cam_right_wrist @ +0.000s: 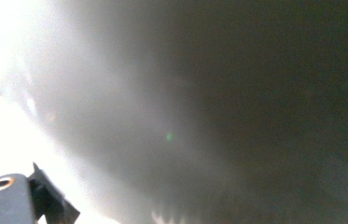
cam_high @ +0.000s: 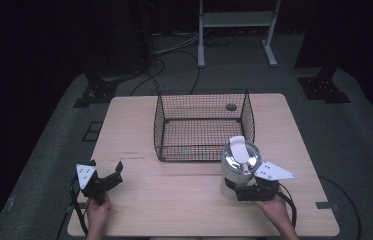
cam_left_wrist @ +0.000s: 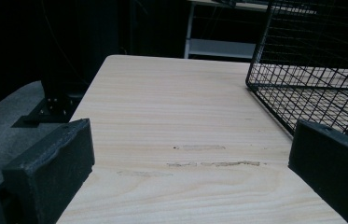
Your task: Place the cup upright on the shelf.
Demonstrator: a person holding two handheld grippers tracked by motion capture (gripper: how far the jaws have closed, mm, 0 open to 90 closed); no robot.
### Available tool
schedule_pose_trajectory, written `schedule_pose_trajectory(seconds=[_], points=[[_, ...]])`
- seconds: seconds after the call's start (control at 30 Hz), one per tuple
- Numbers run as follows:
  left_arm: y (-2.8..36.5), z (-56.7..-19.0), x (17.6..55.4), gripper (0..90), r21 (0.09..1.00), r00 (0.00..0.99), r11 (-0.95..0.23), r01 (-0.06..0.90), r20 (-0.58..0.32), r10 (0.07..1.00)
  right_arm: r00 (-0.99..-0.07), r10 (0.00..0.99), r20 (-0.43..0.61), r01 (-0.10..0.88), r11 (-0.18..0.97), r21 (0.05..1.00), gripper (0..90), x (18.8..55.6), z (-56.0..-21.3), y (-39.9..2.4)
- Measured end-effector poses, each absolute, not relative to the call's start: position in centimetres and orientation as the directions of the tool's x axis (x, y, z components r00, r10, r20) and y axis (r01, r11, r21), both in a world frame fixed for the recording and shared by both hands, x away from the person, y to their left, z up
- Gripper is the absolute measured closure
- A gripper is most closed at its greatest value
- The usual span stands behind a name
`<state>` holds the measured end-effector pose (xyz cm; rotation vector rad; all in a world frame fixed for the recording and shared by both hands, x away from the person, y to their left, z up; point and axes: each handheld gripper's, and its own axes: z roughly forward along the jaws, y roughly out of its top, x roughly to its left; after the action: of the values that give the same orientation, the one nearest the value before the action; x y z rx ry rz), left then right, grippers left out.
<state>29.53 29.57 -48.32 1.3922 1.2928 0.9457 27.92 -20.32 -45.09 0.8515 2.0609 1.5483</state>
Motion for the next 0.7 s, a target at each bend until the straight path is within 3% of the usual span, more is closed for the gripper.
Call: schedule_pose_trajectory(seconds=[0.7], points=[[29.9, -48.3, 29.5, 0.0, 0.971, 0.132, 0.061, 0.232, -0.093, 0.987, -0.774, 0.631, 0.039, 0.209, 0.196, 0.958, 8.8, 29.1, -43.2, -18.9]])
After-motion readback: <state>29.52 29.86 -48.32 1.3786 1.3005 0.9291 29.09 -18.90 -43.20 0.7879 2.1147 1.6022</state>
